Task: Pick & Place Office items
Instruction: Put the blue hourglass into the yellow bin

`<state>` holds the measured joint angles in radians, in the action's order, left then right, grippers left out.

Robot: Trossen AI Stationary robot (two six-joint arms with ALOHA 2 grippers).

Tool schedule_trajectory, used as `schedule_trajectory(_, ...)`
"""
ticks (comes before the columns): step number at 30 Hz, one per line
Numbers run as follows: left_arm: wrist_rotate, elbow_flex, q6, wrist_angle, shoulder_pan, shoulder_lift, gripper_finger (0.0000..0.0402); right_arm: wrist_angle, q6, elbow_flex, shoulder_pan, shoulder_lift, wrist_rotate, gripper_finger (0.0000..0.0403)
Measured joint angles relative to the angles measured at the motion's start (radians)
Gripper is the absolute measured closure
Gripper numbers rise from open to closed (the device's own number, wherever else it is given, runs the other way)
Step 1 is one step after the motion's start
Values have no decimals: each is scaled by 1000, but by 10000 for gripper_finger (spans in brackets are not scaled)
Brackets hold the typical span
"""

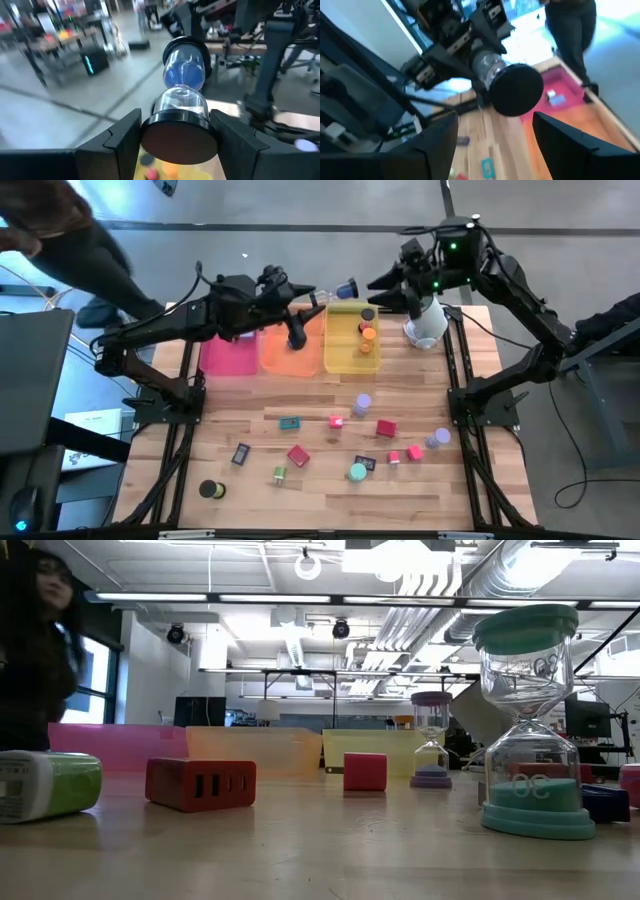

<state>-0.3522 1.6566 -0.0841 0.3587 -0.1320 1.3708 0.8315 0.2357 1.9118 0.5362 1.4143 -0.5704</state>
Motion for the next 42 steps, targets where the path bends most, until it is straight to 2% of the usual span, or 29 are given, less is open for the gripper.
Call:
schedule_trajectory(3, -25, 0, -77, -46, 18, 0, 201, -47, -11, 0, 0, 0, 28, 156)
schedule_trajectory(5, -24, 0, -86, -77, 31, 0, 201, -61, -77, 0, 0, 0, 52, 156)
schedule_trajectory(10, -21, 0, -12, -108, 46, 0, 201, -67, -278, 0, 0, -4, 74, 156)
schedule_trajectory(16, -21, 0, 37, -105, 48, 0, 201, -74, -395, 0, -41, -5, 95, 156)
schedule_trajectory(24, -21, 0, 77, -106, 55, 0, 201, -93, -529, 0, -131, -5, 299, 127)
schedule_trajectory(28, -3, 0, 112, -106, 56, 0, 201, -110, -605, 0, -167, -1, 308, 119)
schedule_trajectory(35, 37, 0, 149, -117, 55, 0, 201, -174, -639, 0, -185, 0, 358, 120)
schedule_trajectory(42, 53, 0, 161, -120, 56, 0, 201, -172, -662, 0, -189, 15, 301, 124)
